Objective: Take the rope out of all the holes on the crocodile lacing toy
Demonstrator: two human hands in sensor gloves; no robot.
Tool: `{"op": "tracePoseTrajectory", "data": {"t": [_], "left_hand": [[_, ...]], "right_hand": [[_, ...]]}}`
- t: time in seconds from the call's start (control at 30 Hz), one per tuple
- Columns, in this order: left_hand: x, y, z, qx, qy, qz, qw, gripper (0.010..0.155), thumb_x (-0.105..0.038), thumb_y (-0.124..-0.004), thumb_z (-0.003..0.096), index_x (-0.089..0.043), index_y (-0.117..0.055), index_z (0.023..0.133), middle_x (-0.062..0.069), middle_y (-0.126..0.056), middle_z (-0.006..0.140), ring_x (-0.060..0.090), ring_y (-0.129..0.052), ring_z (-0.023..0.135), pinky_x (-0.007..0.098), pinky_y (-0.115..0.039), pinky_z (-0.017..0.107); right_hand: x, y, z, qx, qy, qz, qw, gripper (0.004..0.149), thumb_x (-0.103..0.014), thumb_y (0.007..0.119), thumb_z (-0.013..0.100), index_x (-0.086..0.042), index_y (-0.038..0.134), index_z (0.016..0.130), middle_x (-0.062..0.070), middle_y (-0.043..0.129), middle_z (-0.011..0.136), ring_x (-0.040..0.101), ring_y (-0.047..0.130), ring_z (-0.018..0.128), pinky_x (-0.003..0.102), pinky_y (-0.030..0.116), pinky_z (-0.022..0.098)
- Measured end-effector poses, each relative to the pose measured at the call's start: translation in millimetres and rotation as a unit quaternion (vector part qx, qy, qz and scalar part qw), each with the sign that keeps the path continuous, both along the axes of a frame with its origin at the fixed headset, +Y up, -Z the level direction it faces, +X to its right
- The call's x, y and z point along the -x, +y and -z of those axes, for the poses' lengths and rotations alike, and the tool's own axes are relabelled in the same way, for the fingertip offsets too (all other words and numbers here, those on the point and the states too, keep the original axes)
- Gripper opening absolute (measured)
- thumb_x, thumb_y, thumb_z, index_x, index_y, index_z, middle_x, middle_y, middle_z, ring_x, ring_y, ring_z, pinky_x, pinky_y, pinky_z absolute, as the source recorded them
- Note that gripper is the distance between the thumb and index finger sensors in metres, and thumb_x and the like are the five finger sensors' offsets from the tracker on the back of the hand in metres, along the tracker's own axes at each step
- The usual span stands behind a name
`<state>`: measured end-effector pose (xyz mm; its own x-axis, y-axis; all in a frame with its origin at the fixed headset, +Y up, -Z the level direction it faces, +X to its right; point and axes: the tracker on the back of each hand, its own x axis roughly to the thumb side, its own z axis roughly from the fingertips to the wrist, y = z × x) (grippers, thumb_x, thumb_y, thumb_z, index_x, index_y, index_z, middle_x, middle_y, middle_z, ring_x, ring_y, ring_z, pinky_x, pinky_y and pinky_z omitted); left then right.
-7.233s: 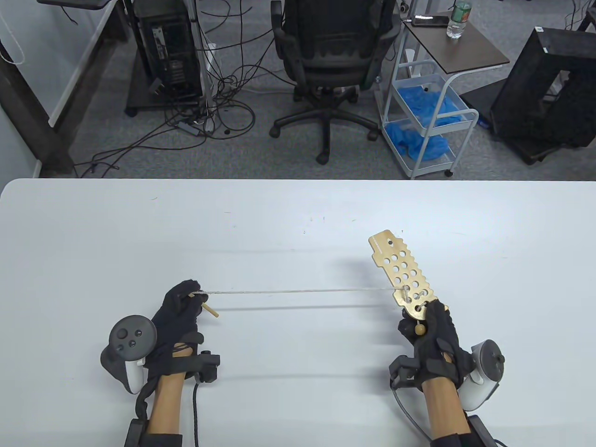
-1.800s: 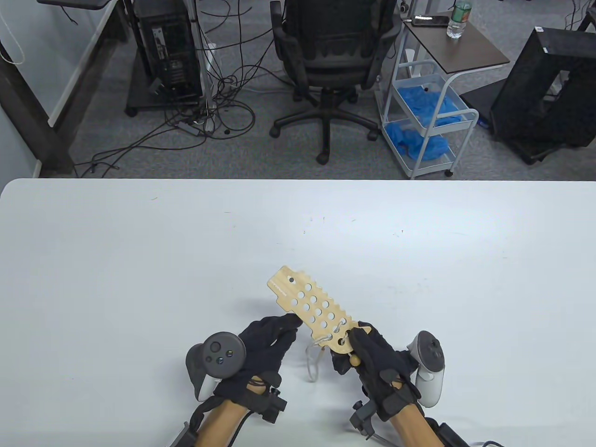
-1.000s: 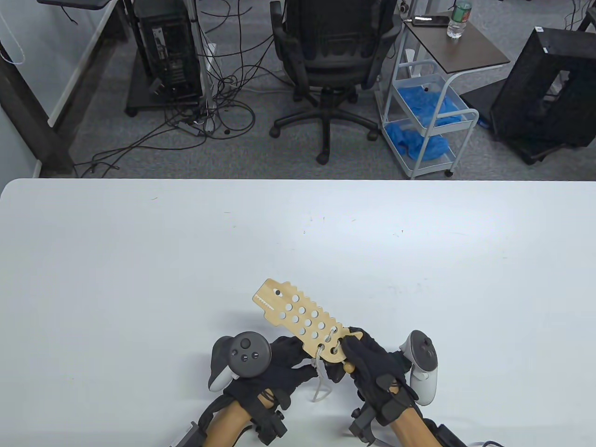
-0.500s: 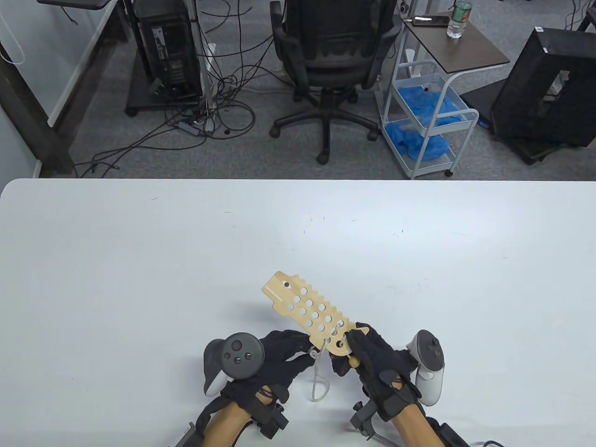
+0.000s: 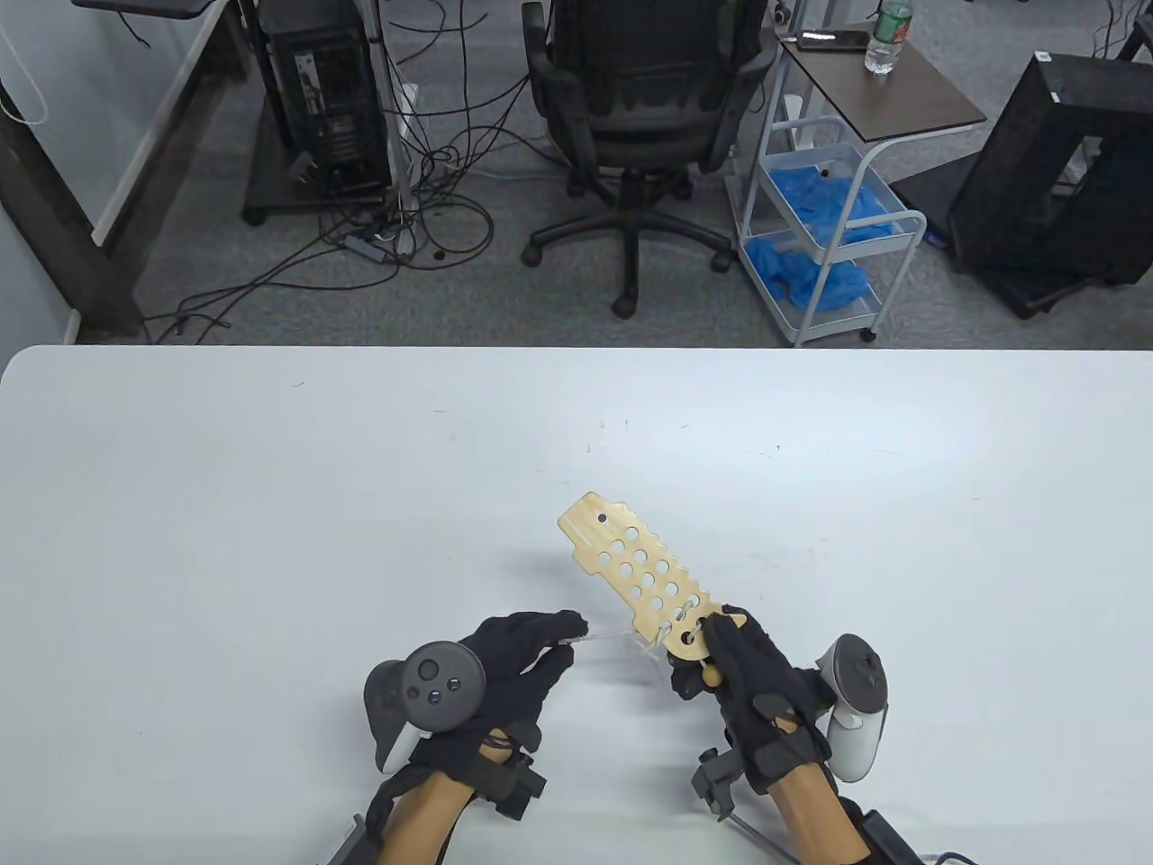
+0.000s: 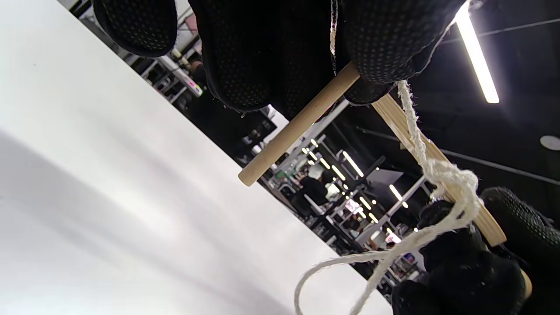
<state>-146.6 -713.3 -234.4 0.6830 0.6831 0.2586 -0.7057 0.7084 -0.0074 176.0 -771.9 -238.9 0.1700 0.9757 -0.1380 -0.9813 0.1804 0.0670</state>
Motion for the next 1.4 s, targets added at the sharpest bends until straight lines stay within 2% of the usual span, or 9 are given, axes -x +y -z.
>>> {"op": "tracePoseTrajectory", "data": {"t": [0.57, 1.4], "left_hand": [[40.8, -1.2, 15.0, 0.012, 0.092, -0.025, 0.995, 0.045, -0.041, -0.080, 0.0488, -0.044, -0.082, 0.093, -0.004, -0.098, 0.087, 0.021, -0.092, 0.080, 0.060, -0.071, 0.067], [102.7, -13.1, 29.3, 0.047, 0.218, -0.083, 0.971, 0.045, -0.039, -0.077, 0.0502, -0.042, -0.078, 0.095, -0.004, -0.096, 0.088, 0.021, -0.092, 0.080, 0.058, -0.072, 0.066]], "right_hand": [[-30.7, -9.8, 5.9, 0.034, -0.084, 0.011, 0.996, 0.047, -0.049, 0.070, 0.052, -0.019, 0.070, 0.088, 0.006, 0.090, 0.075, 0.019, 0.099, 0.047, 0.052, 0.074, 0.060], [-47.4, -17.3, 7.1, 0.053, -0.128, 0.023, 0.990, 0.048, -0.048, 0.069, 0.052, -0.019, 0.069, 0.089, 0.007, 0.090, 0.076, 0.019, 0.099, 0.048, 0.052, 0.074, 0.060]]}}
